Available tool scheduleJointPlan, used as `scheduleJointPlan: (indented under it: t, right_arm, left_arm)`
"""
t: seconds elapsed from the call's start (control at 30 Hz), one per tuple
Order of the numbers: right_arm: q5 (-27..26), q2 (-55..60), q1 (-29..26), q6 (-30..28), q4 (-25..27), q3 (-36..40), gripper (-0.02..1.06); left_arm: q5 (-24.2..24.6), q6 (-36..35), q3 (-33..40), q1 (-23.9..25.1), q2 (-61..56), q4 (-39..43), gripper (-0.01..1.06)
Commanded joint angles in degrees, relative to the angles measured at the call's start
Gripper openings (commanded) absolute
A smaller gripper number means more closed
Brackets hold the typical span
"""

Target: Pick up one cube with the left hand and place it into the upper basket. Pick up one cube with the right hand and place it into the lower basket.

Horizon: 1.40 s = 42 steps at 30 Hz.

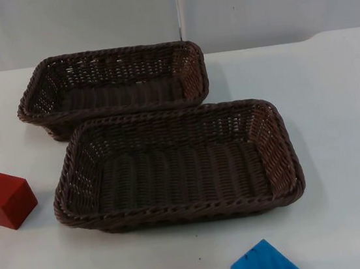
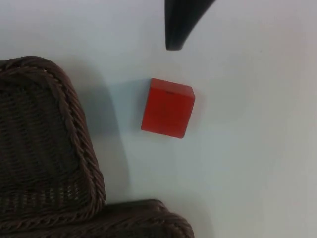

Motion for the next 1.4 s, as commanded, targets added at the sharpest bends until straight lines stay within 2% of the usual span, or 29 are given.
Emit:
scheduleJointPlan:
  t: [0.0, 0.47, 0.7, 0.87, 1.03, 1.37]
  right_arm:
    - [-0.01, -0.26, -0.35, -0.43, 0.16, 0.26, 1.05]
    - [-0.01, -0.26, -0.35, -0.43, 0.16, 0.26, 1.05]
    - [-0.01, -0.26, -0.35, -0.43, 0.16, 0.26, 1.05]
    - [-0.01, -0.26, -0.35, -0.43, 0.16, 0.26, 1.05]
    - [-0.01, -0.26, -0.35, -0.43, 0.16, 0.26, 1.05]
    - [-0.01, -0.26, -0.35, -0.43, 0.16, 0.26, 1.05]
  left_arm:
    - [-0.91, 0.20, -2.81, -0.19, 3.57, -0.93, 1.05]
    - [-1.39, 0.05, -13.53, -0.19, 18.23, -1.02, 1.05]
    - [-4.42, -1.73, -13.83, -0.19, 24.31, 0.87, 1.05]
    - [-8.14, -8.52, -13.83, -0.19, 29.69, 6.95, 1.05]
    - [-11.43, -10.68, -13.83, -0.19, 33.01, 6.98, 1.05]
    - [-13.89, -11.86, -13.83, -0.19, 38.52, 4.57, 1.05]
